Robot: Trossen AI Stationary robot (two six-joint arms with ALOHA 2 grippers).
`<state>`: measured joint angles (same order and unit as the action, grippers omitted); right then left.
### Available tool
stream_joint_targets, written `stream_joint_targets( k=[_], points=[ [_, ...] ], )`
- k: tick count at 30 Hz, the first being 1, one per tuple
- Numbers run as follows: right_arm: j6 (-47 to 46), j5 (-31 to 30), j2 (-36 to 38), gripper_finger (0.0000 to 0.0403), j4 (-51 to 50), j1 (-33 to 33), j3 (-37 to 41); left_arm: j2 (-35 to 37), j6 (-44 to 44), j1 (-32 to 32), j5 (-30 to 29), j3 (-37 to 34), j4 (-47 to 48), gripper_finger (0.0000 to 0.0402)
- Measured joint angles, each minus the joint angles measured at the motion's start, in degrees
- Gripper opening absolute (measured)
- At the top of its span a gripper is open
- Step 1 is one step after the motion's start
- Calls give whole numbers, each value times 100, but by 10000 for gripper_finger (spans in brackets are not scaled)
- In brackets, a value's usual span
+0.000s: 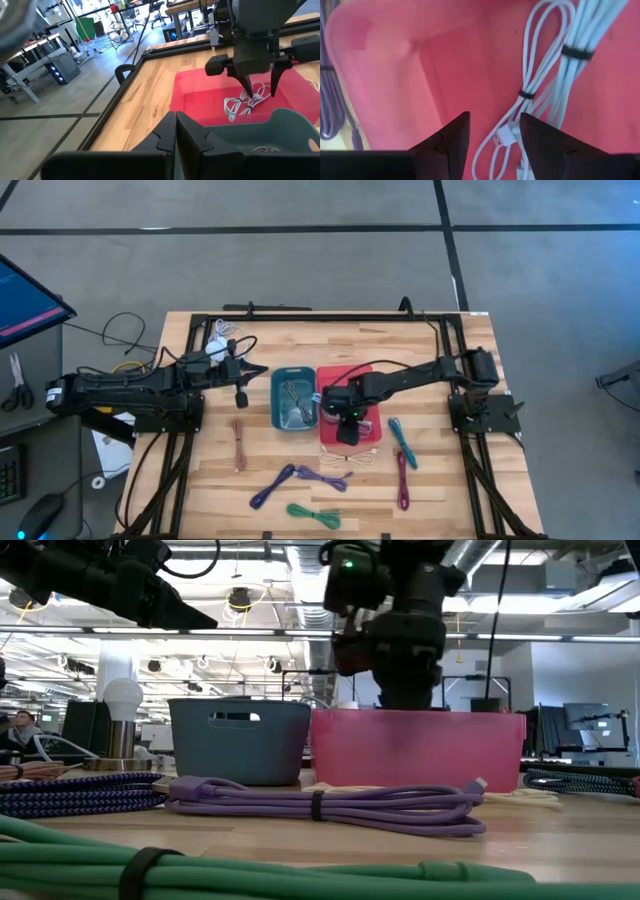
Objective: Pick & Place USB Port
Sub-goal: Put the white charger cable into the red bin
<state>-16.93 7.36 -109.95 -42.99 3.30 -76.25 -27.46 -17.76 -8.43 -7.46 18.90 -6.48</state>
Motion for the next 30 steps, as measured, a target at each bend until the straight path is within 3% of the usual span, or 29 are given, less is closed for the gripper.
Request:
stream_joint_targets(
  k=[13, 23, 30],
  points=[
    [539, -489, -96, 154, -765, -353, -836, 0, 0, 0, 2, 0, 0, 12],
    [702, -503, -96, 142, -582, -554, -845, 0, 0, 0, 2, 0, 0, 12],
    [701, -1063, -96, 136, -379, -578, -759, 0, 0, 0, 1, 0, 0, 12]
  ],
)
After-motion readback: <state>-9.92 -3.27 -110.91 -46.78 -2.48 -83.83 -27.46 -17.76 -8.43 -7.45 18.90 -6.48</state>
